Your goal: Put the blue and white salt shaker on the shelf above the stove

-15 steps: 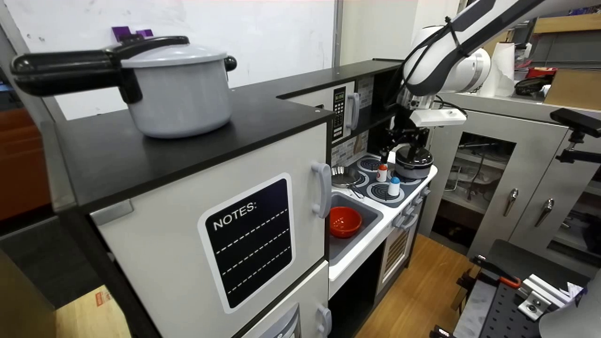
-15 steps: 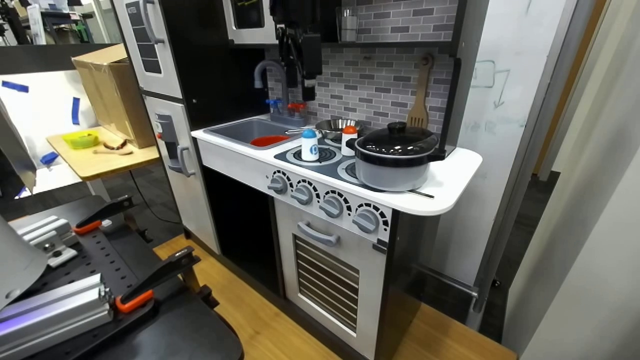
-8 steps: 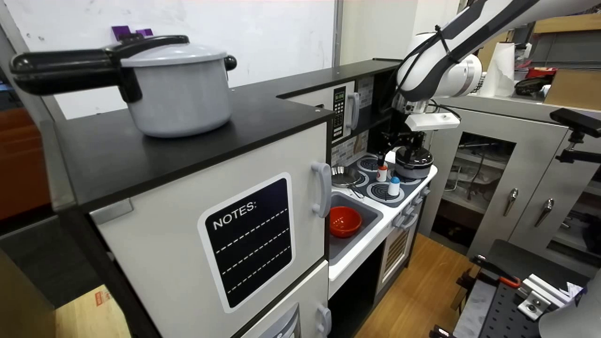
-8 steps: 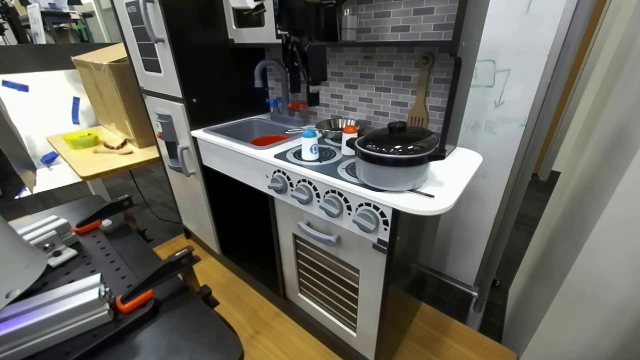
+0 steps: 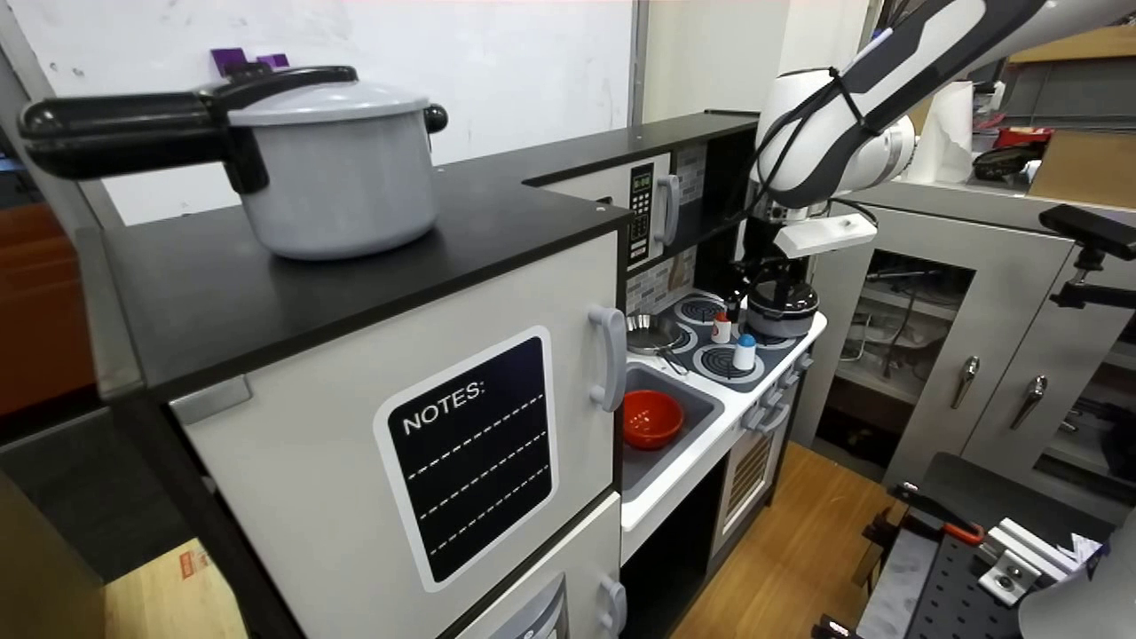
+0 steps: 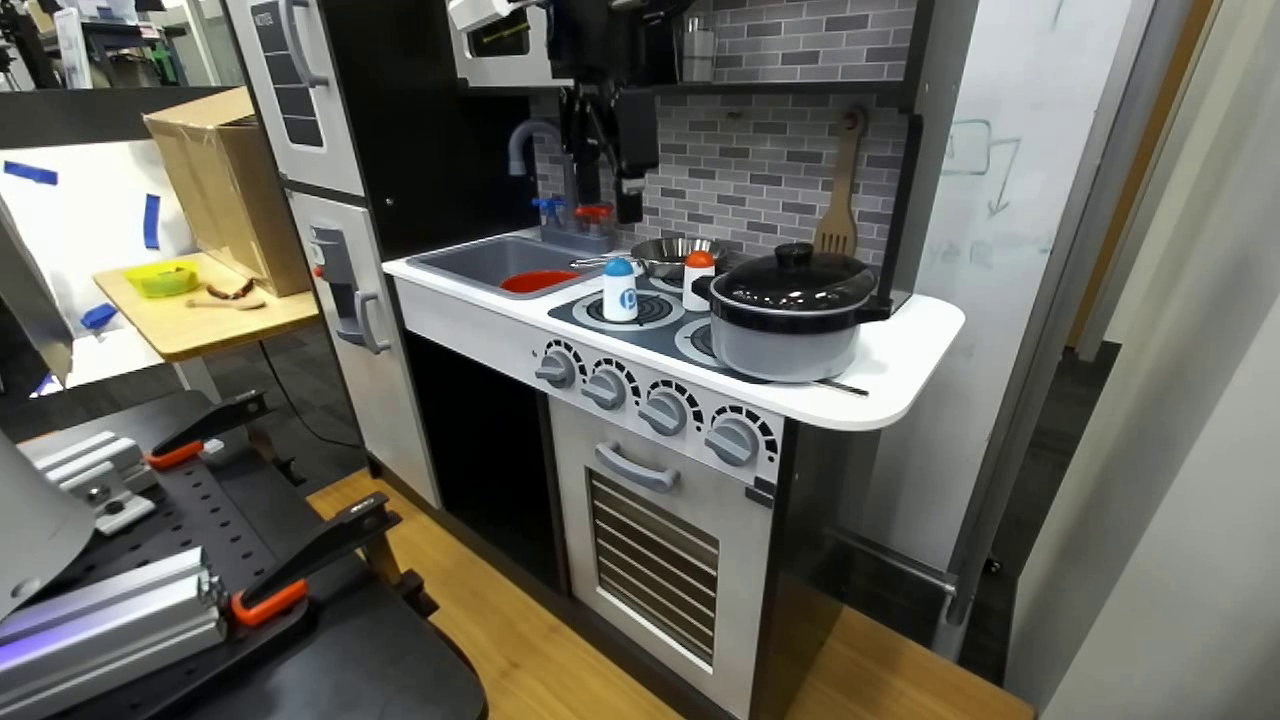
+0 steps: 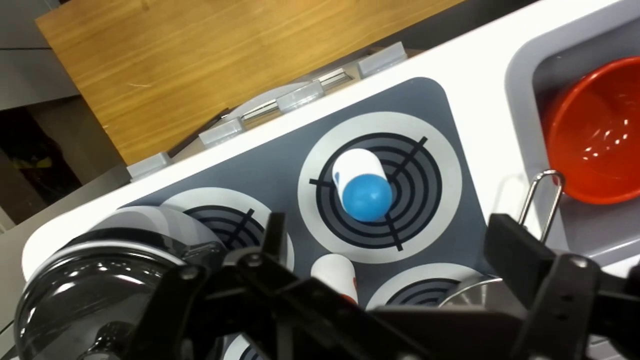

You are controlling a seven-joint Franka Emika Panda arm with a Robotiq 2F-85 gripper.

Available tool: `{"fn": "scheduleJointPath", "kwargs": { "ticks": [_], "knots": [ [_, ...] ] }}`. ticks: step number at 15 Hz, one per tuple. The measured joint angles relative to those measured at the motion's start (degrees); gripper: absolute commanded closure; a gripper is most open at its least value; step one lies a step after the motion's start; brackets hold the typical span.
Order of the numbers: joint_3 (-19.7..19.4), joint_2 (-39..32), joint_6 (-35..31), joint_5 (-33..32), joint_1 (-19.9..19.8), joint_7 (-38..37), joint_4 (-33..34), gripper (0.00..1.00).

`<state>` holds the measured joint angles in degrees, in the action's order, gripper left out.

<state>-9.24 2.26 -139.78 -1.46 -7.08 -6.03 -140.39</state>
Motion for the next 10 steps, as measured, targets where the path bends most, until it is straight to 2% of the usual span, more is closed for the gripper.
{"fn": "scheduleJointPath", "kwargs": {
  "ticks": [10],
  "knots": [
    [0.8,-1.6,-0.2,1.3,0.5,0.3,0.2,0.00]
  ]
}}
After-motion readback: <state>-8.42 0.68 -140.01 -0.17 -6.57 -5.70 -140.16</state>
